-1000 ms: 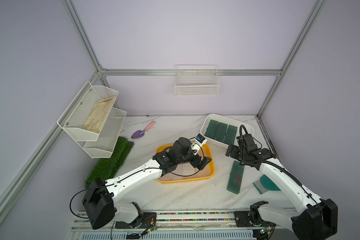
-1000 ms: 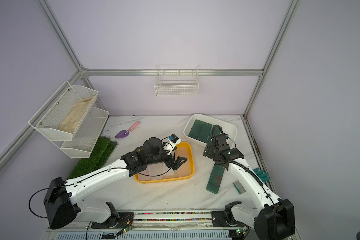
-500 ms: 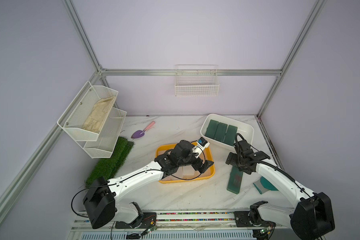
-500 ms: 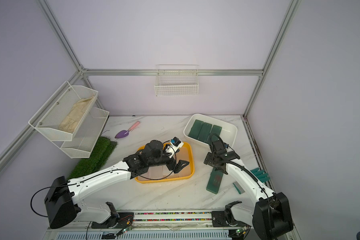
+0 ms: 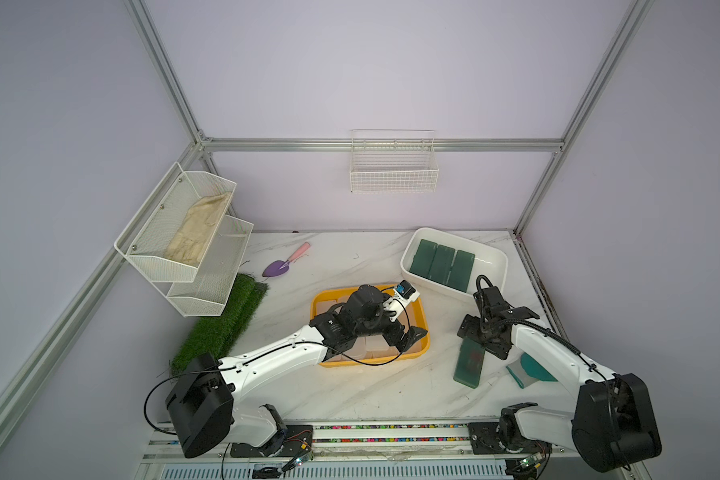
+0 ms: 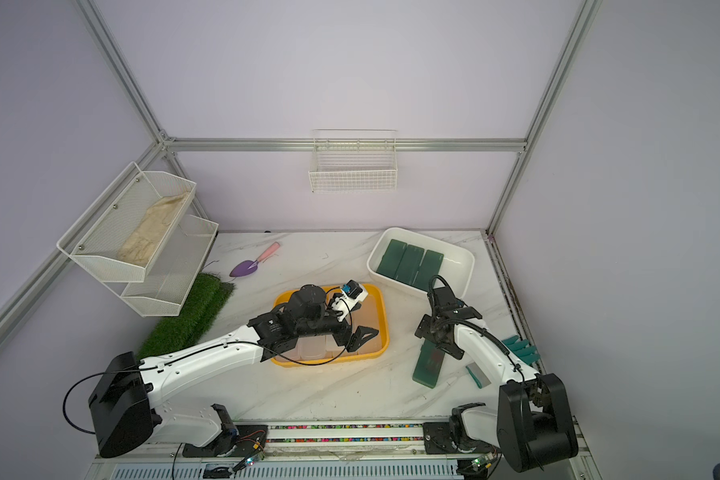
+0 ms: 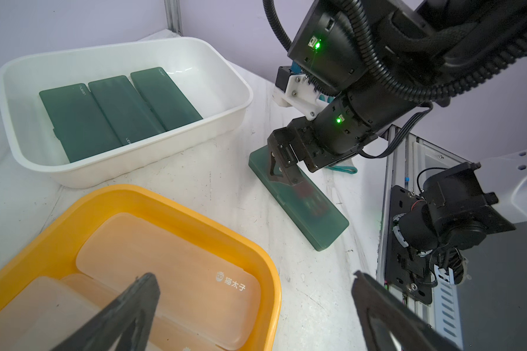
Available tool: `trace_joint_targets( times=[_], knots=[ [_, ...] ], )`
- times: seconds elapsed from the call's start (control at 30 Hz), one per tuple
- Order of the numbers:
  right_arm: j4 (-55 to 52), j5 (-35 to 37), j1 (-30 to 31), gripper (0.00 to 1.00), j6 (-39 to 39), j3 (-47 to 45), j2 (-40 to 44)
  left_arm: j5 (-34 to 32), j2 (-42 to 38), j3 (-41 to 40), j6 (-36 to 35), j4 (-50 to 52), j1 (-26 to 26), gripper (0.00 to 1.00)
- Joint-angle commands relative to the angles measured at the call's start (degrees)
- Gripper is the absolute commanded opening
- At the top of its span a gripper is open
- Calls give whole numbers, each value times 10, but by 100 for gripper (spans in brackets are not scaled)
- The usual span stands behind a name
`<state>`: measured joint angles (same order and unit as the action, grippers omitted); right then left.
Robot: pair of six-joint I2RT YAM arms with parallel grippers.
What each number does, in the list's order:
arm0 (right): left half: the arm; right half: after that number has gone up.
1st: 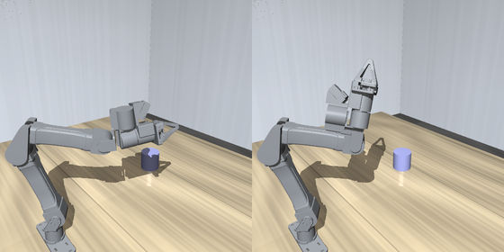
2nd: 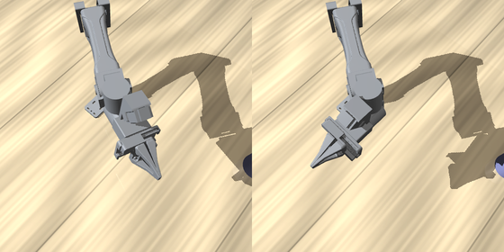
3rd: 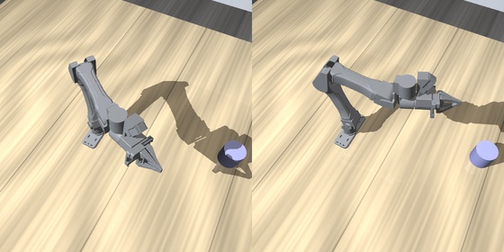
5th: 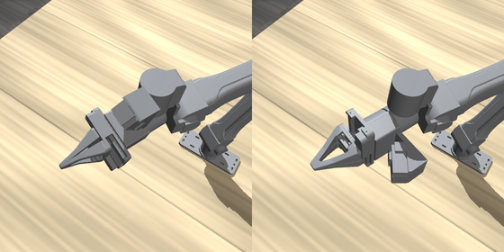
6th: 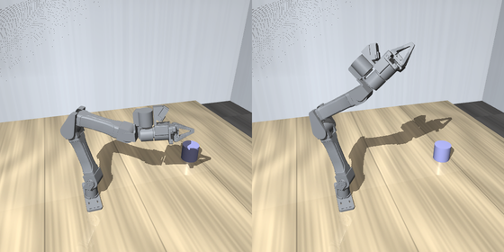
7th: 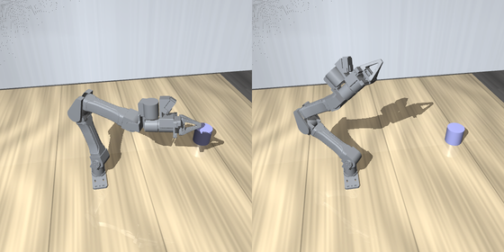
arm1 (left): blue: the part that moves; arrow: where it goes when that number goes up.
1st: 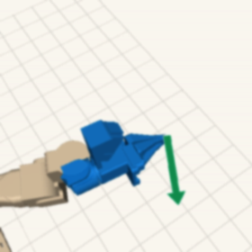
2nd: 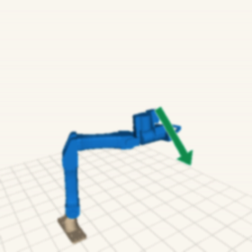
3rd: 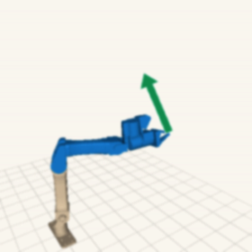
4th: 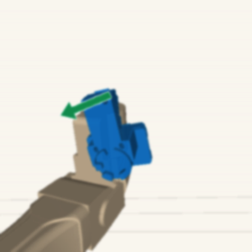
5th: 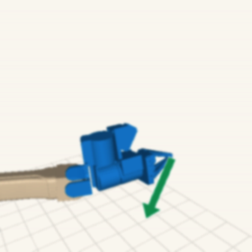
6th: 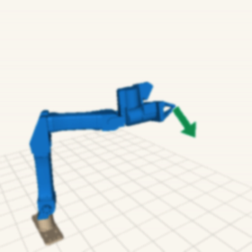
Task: Place the pencil cases by color into the storage box
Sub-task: Pick up the pencil case from the center of the board.
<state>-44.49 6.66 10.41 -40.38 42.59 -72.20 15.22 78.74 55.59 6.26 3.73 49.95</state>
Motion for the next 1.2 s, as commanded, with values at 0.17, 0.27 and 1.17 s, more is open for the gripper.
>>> trace_joint_targets(
  times=[0.17, 0.27, 1.17],
  knots=[
    [32, -24, -2, 97, 3, -23, -1, 21, -19, -18, -11, -37, 2, 100],
    [40, -24, -2, 97, 4, -29, -7, 21, -22, -20, -10, -38, 3, 100],
    [77, -54, -1, 94, 27, -15, -95, -6, -42, -39, -7, -44, 2, 100]
  ],
)
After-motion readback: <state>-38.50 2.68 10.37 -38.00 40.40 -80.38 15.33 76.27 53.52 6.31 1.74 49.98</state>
